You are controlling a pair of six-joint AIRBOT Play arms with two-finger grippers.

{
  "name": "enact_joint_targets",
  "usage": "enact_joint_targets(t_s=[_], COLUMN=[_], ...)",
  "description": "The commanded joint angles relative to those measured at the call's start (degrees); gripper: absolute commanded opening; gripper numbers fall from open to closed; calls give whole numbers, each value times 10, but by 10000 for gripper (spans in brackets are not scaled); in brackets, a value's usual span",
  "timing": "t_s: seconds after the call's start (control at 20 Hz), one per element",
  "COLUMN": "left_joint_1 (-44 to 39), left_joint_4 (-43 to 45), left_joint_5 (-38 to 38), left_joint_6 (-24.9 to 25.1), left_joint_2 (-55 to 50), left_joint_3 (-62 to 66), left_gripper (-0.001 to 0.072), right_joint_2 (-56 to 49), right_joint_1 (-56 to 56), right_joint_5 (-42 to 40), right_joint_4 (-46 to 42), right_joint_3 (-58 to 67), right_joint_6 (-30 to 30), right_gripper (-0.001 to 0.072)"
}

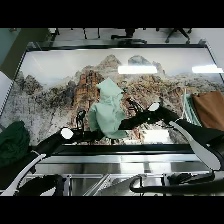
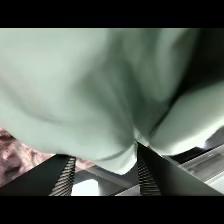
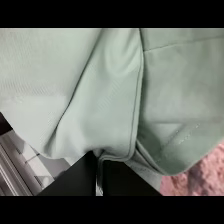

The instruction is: Fold the shirts.

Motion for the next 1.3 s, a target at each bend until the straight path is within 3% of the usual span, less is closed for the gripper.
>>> enact_joint_targets(t_s=[0.0,0.05,0.2,0.45,0.7,1.0,1.25], left_joint_1=[0,0,41,192,312,356,355], left_joint_4=[-19,-17,-15,64,69,75,72], left_joint_5=[-10,-25,-141,-343,-435,-475,-495], left_joint_6=[7,18,66,52,61,63,71], left_joint_2=[-42,-53,-47,86,222,282,253], left_joint_3=[8,25,109,272,469,610,563], left_gripper=[49,14,12,11,11,11,12], right_joint_2=[1,5,45,201,369,472,442], right_joint_1=[0,-1,-30,-153,-236,-252,-258], right_joint_5=[11,19,59,134,140,47,51], right_joint_4=[13,19,31,116,243,134,8], right_joint_3=[0,1,15,55,143,271,263], right_joint_6=[-3,-3,-1,-2,-84,-93,-37], right_gripper=[20,20,20,20,20,20,20])
